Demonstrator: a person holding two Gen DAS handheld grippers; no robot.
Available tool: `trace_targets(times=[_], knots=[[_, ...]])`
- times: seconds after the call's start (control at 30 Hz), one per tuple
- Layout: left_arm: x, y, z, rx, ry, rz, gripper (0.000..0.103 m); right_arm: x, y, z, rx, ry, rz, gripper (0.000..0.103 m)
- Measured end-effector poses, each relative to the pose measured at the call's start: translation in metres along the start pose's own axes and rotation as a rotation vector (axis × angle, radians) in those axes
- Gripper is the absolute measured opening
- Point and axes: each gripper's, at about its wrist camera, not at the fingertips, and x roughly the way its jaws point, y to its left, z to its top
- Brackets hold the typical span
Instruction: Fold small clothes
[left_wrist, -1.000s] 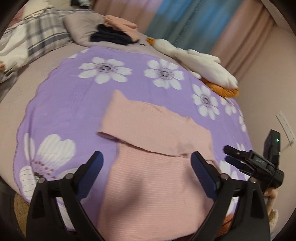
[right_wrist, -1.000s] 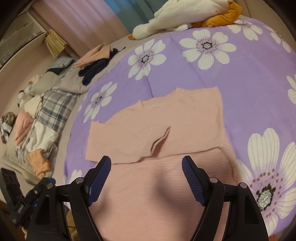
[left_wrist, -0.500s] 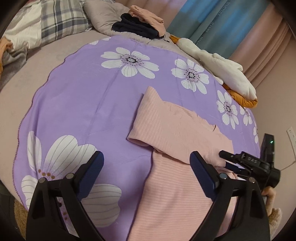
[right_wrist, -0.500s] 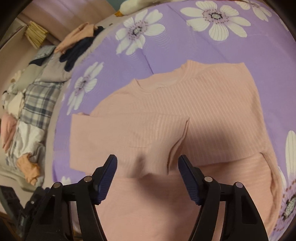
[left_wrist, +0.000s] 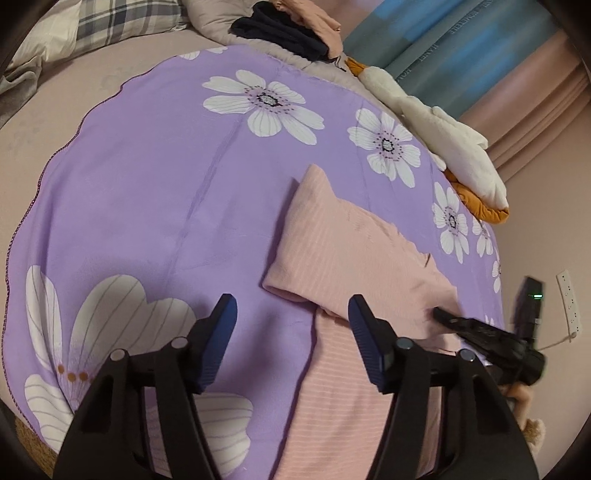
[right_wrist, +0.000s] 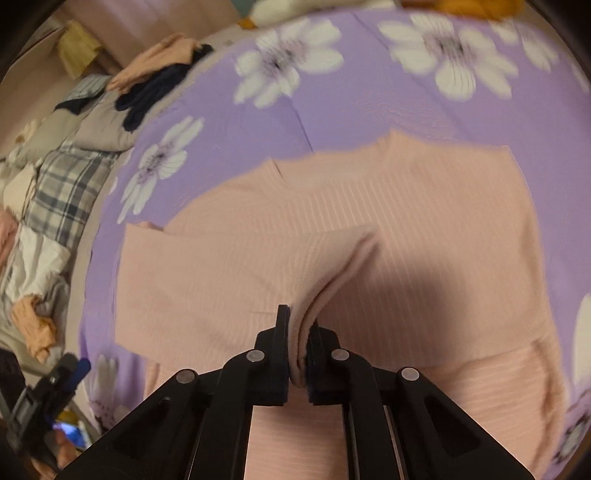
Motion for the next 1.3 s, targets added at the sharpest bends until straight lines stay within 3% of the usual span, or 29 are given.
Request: trace_targets(times=[0.2, 0.63, 1.0, 1.3], knots=[[0.008, 0.003, 0.005, -0.014, 0.028, 0.013, 0.061, -0.039, 0.021, 0.014, -0.069, -0.163, -0.045, 0.008], [0.012, -0.021, 0.023, 0.018, 0.002, 0.022, 0.058, -0.083, 0.038, 0.042, -0.147, -0.311, -0.08, 0.007], [0.045, -0.05, 0.032, 0.073, 0.058, 0.006, 0.038, -0.096, 0.023, 0.051, -0.137, -0.347, -0.101, 0.007], [0.069, -0.063, 0.034, 0.109, 0.1, 0.041, 0.036, -0.092, 0.001, 0.052, -0.092, -0.338, -0.128, 0.007]])
